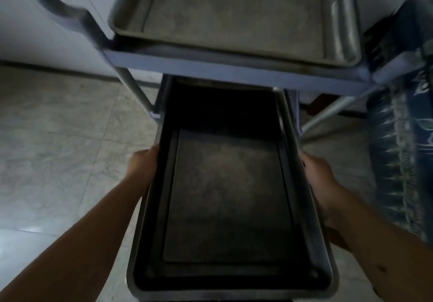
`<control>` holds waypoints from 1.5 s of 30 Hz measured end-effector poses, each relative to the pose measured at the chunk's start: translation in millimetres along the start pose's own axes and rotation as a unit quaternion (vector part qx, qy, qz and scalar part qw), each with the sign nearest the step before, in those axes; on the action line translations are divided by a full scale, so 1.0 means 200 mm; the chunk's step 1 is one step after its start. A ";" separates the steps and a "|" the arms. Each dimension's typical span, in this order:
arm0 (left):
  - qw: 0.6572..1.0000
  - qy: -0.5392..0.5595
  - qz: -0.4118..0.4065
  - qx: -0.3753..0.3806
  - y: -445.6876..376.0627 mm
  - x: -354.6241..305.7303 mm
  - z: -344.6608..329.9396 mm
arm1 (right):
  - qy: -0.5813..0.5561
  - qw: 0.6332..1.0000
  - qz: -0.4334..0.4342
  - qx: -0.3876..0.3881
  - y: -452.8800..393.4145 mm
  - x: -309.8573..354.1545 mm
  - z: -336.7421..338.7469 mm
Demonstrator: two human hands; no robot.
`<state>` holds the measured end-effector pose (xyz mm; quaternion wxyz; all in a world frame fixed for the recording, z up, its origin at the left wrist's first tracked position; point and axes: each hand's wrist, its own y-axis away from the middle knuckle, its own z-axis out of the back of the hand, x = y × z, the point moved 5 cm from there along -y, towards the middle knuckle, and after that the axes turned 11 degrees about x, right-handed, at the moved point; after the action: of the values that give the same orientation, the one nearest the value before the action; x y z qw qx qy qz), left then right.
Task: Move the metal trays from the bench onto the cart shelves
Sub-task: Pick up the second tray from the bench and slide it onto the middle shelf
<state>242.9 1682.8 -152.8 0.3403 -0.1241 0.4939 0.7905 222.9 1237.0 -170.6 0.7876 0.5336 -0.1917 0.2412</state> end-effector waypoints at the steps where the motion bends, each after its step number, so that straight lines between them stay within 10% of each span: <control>1: 1.000 0.015 0.005 0.001 -0.09 0.00 -0.05 | 0.003 1.000 0.008 -0.007 -0.10 0.03 -0.01; 18: 0.990 0.127 -0.066 -0.001 -1.26 -0.12 -0.36 | 0.113 0.975 0.145 -0.124 -1.32 0.24 -0.32; 45: 0.976 0.213 -0.047 0.019 -1.48 -0.02 -0.38 | 0.297 0.918 0.186 -0.187 -1.30 0.28 -0.58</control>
<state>430.5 1698.5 -393.0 0.2663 -0.3057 0.5633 0.7199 425.7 1274.0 -375.0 0.8344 0.2354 -0.0865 0.4908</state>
